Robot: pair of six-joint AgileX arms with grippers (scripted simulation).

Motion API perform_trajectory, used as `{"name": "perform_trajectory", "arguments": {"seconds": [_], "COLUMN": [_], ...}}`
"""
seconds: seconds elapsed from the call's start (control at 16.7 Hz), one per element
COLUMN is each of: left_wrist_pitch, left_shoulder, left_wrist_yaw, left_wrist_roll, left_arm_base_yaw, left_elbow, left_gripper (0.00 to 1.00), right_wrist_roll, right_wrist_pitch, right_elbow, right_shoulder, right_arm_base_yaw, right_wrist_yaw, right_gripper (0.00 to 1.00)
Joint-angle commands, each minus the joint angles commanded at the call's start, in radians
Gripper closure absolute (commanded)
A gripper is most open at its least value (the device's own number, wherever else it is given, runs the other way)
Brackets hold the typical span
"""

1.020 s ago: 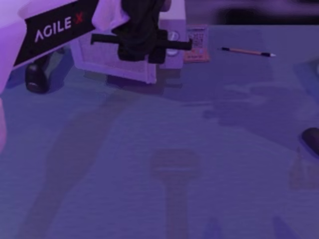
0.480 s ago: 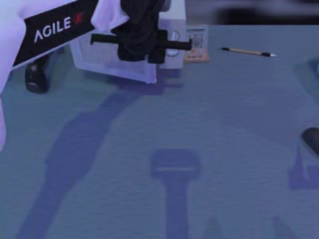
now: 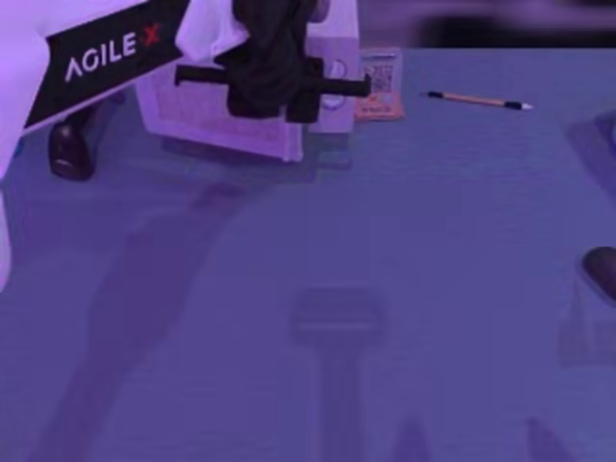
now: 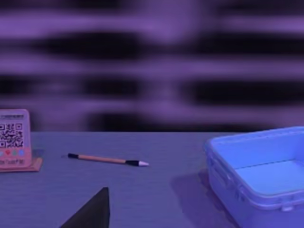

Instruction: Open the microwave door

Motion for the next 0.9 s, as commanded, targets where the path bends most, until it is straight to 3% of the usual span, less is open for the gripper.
{"name": "perform_trajectory", "arguments": {"seconds": [0.54, 0.9], "left_wrist_pitch": [0.002, 0.055], "left_shoulder": [0.002, -0.073], "left_wrist_yaw": [0.008, 0.048], "left_wrist_roll": [-0.002, 0.087], "left_arm_base_yaw": [-0.008, 0.015], "left_elbow": [-0.007, -0.114], "left_gripper": [1.00, 1.00], "right_wrist_roll": [0.000, 0.000], "right_wrist_pitch": [0.000, 0.000], "right_elbow": [0.000, 0.000], "right_shoulder": [0.000, 0.000], "right_arm_base_yaw": [0.000, 0.000], "right_wrist_yaw": [0.000, 0.000], "right_gripper": [0.00, 0.00]}}
